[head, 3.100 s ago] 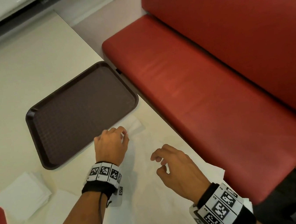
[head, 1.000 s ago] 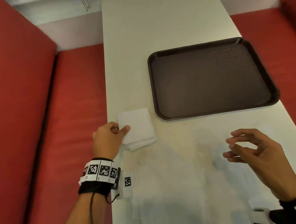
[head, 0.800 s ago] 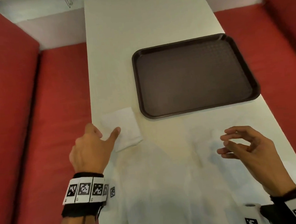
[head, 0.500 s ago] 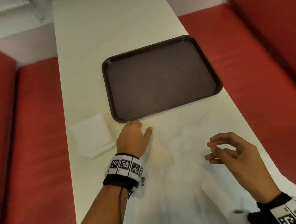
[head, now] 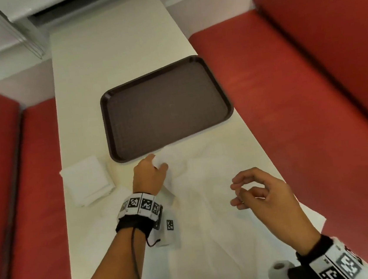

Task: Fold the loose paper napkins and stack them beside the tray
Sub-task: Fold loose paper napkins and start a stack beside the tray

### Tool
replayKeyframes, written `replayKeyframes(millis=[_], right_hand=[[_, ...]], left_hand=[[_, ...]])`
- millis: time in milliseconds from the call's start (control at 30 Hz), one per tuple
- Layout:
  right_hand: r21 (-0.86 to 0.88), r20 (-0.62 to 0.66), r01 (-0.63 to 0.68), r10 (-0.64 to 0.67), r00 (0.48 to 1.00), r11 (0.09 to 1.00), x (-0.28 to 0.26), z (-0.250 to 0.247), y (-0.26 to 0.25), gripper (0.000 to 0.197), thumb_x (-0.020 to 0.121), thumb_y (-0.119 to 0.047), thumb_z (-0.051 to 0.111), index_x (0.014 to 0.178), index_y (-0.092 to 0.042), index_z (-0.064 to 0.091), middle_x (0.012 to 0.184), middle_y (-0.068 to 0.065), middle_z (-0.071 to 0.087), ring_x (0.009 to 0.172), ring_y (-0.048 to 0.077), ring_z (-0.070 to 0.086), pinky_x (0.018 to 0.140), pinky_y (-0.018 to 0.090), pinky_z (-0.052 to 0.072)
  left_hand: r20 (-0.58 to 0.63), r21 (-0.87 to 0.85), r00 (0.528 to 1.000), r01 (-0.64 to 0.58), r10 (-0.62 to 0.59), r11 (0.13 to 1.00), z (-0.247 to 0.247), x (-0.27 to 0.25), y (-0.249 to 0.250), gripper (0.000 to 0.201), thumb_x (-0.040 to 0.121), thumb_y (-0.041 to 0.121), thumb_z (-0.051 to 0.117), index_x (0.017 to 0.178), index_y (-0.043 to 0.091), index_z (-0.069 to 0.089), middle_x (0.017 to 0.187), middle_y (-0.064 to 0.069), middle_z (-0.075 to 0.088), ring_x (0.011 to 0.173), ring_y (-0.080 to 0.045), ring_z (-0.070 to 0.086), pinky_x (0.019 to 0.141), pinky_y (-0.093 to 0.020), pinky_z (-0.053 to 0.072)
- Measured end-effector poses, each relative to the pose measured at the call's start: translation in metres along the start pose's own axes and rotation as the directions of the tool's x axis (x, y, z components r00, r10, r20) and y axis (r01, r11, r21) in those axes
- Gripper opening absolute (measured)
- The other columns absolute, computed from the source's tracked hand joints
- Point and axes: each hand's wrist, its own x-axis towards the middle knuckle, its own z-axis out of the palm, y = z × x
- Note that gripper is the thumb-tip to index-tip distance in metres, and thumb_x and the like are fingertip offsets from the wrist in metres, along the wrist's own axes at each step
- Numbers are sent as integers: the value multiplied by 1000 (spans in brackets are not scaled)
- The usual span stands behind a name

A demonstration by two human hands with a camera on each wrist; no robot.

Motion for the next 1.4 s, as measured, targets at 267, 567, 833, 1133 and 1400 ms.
replayKeyframes(millis=[267, 567, 833, 1133, 1400], right_hand=[[-80, 201, 58, -41, 979, 995, -3, 20, -4, 20, 93, -15, 63, 100, -33, 62, 100, -16, 66, 85, 10, 71, 77, 32, 59], [-42, 132, 226, -219, 967, 973, 8, 24, -18, 60, 83, -18, 76, 129, -42, 45, 135, -20, 47, 118, -2, 53, 95, 16, 45], [231, 541, -292, 127, 831, 928, 26, 26, -24, 69, 59, -40, 70, 127, -45, 58, 133, 1, 61, 125, 22, 55, 111, 44, 39], [383, 239, -133, 41, 970, 914, 16, 34, -9, 47, 86, -1, 68, 126, -25, 60, 108, 7, 74, 94, 22, 72, 74, 33, 59], [391, 63, -33, 9, 998, 920, 15, 22, -9, 47, 84, -7, 71, 126, -25, 59, 110, 7, 74, 103, 27, 70, 83, 40, 60]], left_hand=[[-164, -583, 986, -111, 17, 805, -59, -64, 25, 5, 92, 16, 59, 93, 18, 63, 87, -1, 69, 80, -15, 61, 74, -36, 50], [98, -902, 991, 51, 89, 428, -106, -124, 24, 53, 64, 22, 64, 117, 20, 64, 106, -2, 70, 102, -22, 65, 71, -35, 57], [173, -903, 985, 160, -4, 398, -108, -132, 4, 77, 62, 24, 75, 135, 12, 55, 128, -11, 66, 118, -28, 63, 85, -37, 56], [312, -803, 944, 201, 108, 562, -83, -140, -16, 44, 80, 42, 79, 120, 26, 68, 121, -3, 72, 112, -23, 69, 84, -46, 59], [284, -653, 938, 37, 200, 756, -74, -136, -32, 67, 64, 18, 93, 122, 22, 61, 117, 2, 73, 109, -19, 70, 87, -40, 60]])
